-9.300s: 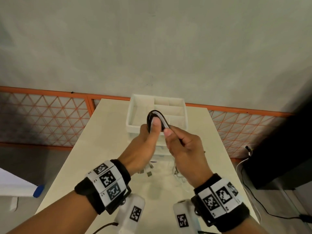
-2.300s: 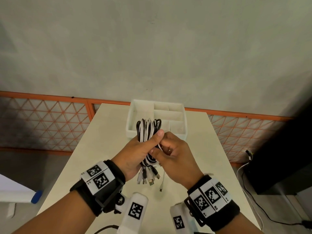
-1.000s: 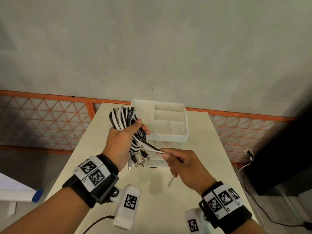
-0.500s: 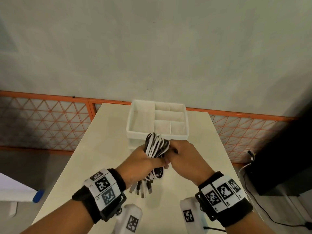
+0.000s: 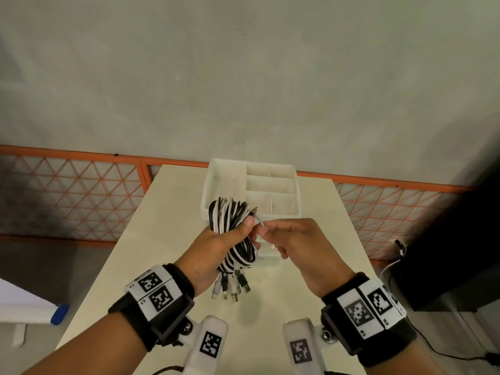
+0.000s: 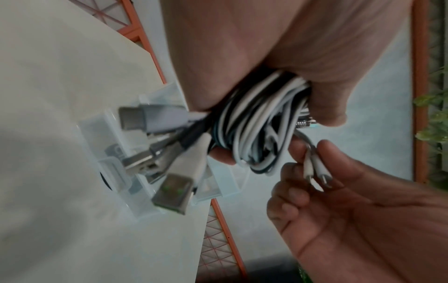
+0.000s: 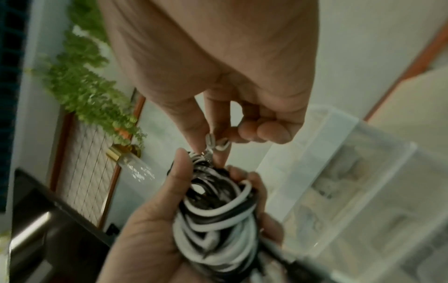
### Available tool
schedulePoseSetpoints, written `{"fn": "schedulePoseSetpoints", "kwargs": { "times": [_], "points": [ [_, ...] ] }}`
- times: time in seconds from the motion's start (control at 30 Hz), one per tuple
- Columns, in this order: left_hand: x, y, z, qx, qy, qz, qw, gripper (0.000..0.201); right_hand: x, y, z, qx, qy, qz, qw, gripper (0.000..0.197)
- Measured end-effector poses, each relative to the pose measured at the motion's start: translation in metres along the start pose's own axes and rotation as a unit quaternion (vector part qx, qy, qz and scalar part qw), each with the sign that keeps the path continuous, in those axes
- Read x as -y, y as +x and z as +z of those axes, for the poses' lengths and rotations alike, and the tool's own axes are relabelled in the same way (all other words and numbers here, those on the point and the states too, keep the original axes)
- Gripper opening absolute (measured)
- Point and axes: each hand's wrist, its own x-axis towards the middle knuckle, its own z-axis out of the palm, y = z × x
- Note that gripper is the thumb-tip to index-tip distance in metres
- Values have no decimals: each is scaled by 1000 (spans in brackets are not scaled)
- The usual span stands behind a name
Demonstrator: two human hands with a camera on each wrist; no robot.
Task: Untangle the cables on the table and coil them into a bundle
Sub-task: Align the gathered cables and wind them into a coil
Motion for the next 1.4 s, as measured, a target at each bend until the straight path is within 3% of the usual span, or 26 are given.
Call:
{"fn": "schedulePoseSetpoints", "kwargs": {
  "times": [0.1,0.2,0.27,0.37,0.5,0.6,0.7,0.9,1.07,1.2,1.3,1.4],
  "points": [
    [0,-1,1,32,-1,3,999,57,-1,4,4,-25,109,36,993,10],
    [-5,-3,6,80,5,18,997,37,-1,4,11,-23,139,38,989,15],
    [-7,-5,8,106,20,33,994,30,0,3,14,-27,91,12,995,18],
    [-9,-6,9,119,34,42,991,33,-1,2,16,-41,-4,-32,999,16],
    [-7,-6,6,111,43,40,992,40,-6,0,21,-54,-50,-62,995,16],
    [-8,-5,8,120,44,32,991,44,-10,0,26,-89,6,-56,994,18],
    [-10,-6,12,116,37,25,992,27,-15,2,31,-124,85,-40,988,20],
    [-6,-7,13,99,18,14,995,16,-20,6,29,-102,197,-17,975,11],
    [-8,-7,15,78,52,21,995,30,-25,7,23,-82,42,-100,991,20],
    [-4,-3,13,29,47,11,998,41,-30,6,20,-35,-110,-166,979,23],
    [-2,-3,14,19,38,4,999,35,-33,5,20,-39,-145,-193,970,37],
    [0,-3,14,9,6,8,1000,29,-34,8,18,-102,-119,-201,967,28]
  ]
}}
